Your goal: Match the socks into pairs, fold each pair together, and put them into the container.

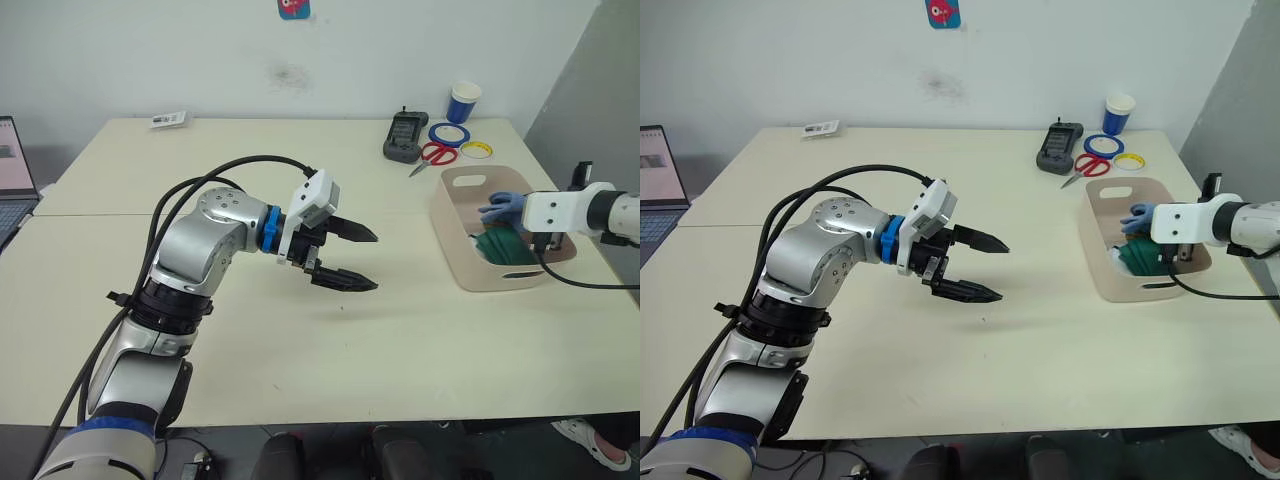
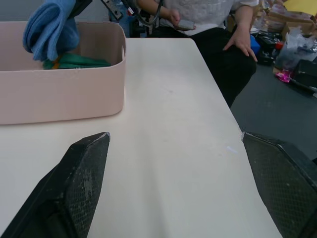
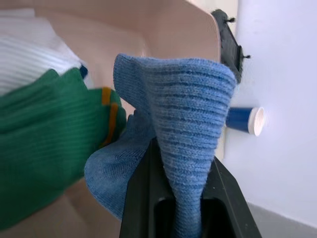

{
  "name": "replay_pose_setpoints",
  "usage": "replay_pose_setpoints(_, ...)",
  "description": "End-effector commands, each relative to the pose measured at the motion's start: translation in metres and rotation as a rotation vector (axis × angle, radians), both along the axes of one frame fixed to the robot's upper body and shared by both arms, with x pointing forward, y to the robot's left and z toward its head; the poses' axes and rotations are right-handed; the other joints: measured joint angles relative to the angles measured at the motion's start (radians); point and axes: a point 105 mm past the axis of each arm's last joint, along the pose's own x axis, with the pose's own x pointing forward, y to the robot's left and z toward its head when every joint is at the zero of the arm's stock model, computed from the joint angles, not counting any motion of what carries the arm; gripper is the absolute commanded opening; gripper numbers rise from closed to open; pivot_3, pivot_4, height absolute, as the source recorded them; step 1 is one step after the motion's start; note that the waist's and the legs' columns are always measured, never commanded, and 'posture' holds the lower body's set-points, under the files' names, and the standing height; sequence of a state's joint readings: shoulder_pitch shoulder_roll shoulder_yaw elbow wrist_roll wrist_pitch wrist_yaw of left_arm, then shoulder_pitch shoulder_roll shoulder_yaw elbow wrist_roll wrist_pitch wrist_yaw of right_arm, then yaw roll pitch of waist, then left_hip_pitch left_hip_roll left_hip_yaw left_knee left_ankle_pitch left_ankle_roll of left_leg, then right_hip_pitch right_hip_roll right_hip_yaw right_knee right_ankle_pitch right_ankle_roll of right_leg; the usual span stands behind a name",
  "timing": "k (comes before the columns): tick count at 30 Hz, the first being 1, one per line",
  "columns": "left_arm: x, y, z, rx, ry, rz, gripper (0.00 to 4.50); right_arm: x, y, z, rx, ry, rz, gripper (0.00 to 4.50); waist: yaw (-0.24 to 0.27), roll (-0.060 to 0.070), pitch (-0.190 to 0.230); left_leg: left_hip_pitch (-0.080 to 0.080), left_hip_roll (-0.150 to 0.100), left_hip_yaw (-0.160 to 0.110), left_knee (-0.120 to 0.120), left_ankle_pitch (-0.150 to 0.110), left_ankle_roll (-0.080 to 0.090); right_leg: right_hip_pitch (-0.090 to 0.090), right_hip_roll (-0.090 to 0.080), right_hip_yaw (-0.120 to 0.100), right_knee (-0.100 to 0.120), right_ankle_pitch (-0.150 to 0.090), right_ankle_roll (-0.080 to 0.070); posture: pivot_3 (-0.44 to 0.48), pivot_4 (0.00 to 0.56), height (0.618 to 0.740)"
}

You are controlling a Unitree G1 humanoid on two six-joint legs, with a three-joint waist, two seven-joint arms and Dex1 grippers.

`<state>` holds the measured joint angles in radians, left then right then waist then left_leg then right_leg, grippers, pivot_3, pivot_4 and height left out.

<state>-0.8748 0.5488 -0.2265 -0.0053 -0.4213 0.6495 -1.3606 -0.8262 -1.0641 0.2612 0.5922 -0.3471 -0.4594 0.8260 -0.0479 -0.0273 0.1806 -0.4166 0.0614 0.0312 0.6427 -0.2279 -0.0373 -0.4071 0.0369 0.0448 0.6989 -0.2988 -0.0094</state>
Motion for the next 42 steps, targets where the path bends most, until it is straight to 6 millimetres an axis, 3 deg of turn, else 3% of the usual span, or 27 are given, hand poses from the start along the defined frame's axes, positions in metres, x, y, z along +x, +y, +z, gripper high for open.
replay_pose_setpoints(1,-0.004,0.0,0.007,-0.01,-0.046,-0.008,4.44,0.0,-0.004,-0.004,-0.063,0.036,0.005,0.0,0.003,0.0,0.0,0.0,0.0,0.0,0.0,0.0,0.0,0.0,-0.001,0.0,0.0,0.0,0.0,0.0,0.15,0.732)
replay_pose_setpoints(4,-0.003,0.001,0.005,-0.002,-0.054,-0.002,4.44,-0.002,0.005,-0.006,-0.011,0.095,0.018,0.0,0.004,0.0,0.0,0.0,0.0,0.0,0.001,0.0,0.0,0.0,-0.002,0.001,0.001,0.0,-0.001,0.0,0.15,0.732)
replay_pose_setpoints(5,-0.002,0.002,0.005,0.0,-0.054,-0.001,4.5,-0.003,0.009,-0.004,0.018,0.108,0.024,0.68,0.004,0.0,0.0,0.0,0.0,0.0,0.001,0.0,0.0,0.0,-0.003,0.001,0.001,0.001,-0.001,0.0,0.15,0.732)
replay_pose_setpoints(9,0.001,0.002,0.004,0.007,-0.054,0.009,4.5,-0.008,0.017,0.006,0.108,0.195,-0.008,2.03,0.005,0.0,0.0,0.001,0.0,0.0,0.002,0.0,0.0,0.001,-0.003,0.0,0.003,0.002,-0.003,0.0,0.15,0.732)
replay_pose_setpoints(15,0.003,0.004,0.001,0.018,-0.056,0.016,4.5,-0.035,0.022,0.022,0.159,0.349,-0.088,4.13,0.016,0.0,0.0,0.001,0.0,-0.002,0.003,0.0,0.001,0.001,-0.003,-0.002,0.006,0.002,-0.003,0.0,0.15,0.732)
replay_pose_setpoints(19,0.004,0.005,0.0,0.024,-0.057,0.022,4.5,-0.048,0.03,0.05,0.309,0.376,-0.106,4.13,0.016,0.001,0.0,0.001,0.0,-0.002,0.003,-0.001,0.001,0.001,-0.003,-0.002,0.006,0.002,-0.003,0.0,0.15,0.732)
replay_pose_setpoints(22,0.006,0.006,-0.001,0.026,-0.058,0.024,4.5,-0.039,0.03,0.054,0.404,0.328,-0.144,4.13,0.015,0.0,0.0,0.001,0.0,-0.002,0.003,-0.001,0.001,0.001,-0.003,-0.002,0.007,0.0,0.001,0.0,0.15,0.732)
replay_pose_setpoints(27,0.007,0.005,-0.002,0.028,-0.06,0.025,4.5,-0.022,0.013,0.015,0.388,0.332,-0.26,4.13,0.016,0.0,0.0,0.001,0.0,-0.002,0.004,-0.001,0.001,0.001,-0.003,-0.002,0.007,0.0,0.002,0.0,0.15,0.732)
replay_pose_setpoints(31,0.008,0.007,-0.005,0.032,-0.062,0.033,4.5,-0.007,-0.005,-0.003,0.375,0.276,-0.34,4.13,0.015,0.0,0.0,0.001,-0.001,0.0,0.004,-0.001,0.001,0.0,-0.003,0.0,0.008,0.0,0.001,0.0,0.15,0.732)
replay_pose_setpoints(34,0.009,0.012,-0.007,0.034,-0.059,0.054,4.5,-0.002,-0.011,-0.004,0.382,0.233,-0.342,4.13,0.015,0.001,0.0,0.001,-0.001,0.0,0.004,0.0,0.001,0.0,-0.003,0.0,0.008,0.0,0.0,0.0,0.15,0.732)
replay_pose_setpoints(38,0.011,0.021,-0.009,0.029,-0.054,0.097,4.5,-0.004,-0.004,0.02,0.481,0.179,-0.308,4.13,0.013,0.001,0.0,0.002,-0.001,-0.001,0.003,0.0,0.001,0.0,-0.002,-0.001,0.009,0.0,0.0,0.0,0.15,0.732)
replay_pose_setpoints(42,0.025,0.048,-0.011,0.023,-0.078,0.255,4.5,-0.023,0.008,0.065,0.622,0.074,-0.201,4.13,0.013,0.001,0.0,0.002,0.0,-0.001,0.003,0.0,0.001,-0.001,-0.002,-0.001,0.013,0.0,0.001,0.0,0.15,0.732)
